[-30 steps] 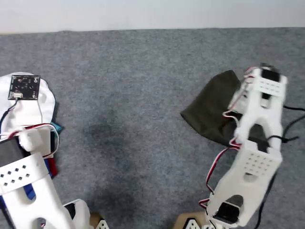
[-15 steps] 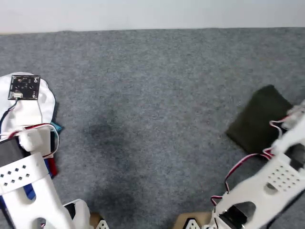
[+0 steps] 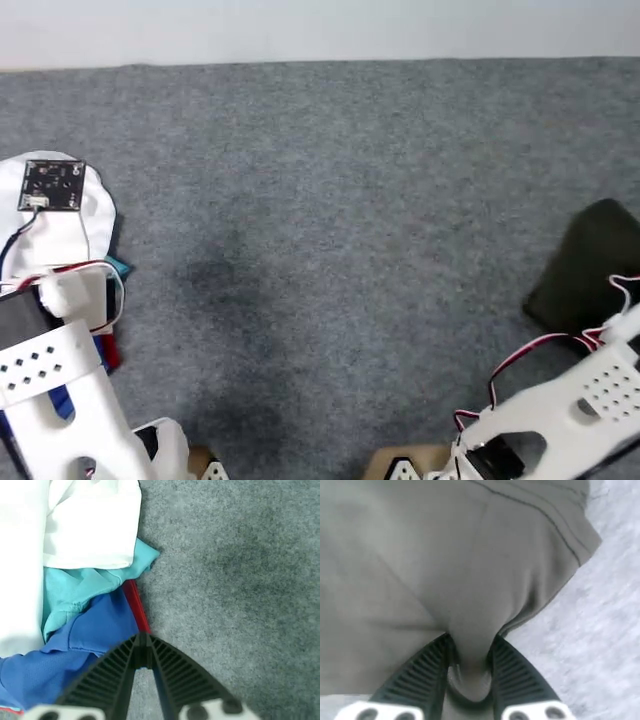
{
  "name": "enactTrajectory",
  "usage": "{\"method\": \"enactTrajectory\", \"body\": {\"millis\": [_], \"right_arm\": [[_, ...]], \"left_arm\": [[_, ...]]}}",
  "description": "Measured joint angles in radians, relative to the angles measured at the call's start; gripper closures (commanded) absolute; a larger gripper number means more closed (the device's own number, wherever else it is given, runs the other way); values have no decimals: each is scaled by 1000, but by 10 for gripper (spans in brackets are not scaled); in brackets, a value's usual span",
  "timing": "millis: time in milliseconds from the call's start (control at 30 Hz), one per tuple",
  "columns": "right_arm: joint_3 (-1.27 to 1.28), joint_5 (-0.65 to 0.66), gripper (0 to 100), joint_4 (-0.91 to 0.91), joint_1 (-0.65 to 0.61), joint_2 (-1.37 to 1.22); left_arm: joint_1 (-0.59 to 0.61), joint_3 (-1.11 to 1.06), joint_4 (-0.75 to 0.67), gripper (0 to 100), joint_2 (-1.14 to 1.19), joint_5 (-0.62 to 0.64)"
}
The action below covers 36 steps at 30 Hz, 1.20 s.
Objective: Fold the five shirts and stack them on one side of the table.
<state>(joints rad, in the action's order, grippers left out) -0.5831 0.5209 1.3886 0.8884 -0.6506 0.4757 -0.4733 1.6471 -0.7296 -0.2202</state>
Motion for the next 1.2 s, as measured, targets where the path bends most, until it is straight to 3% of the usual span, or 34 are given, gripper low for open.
{"method": "enactTrajectory", "body": {"millis": [567, 733, 800, 1033, 1200], "right_arm": [[0, 407, 980, -239, 8, -54], [0, 442, 742, -245, 15, -54], [0, 443, 708, -253, 31, -52], [0, 442, 757, -256, 54, 57], [0, 358, 873, -101, 48, 117]], "left_arm": [[0, 0, 14, 996, 0, 0], [0, 0, 14, 996, 0, 0], [0, 0, 14, 996, 0, 0], [0, 0, 14, 996, 0, 0], [0, 0, 14, 996, 0, 0]]}}
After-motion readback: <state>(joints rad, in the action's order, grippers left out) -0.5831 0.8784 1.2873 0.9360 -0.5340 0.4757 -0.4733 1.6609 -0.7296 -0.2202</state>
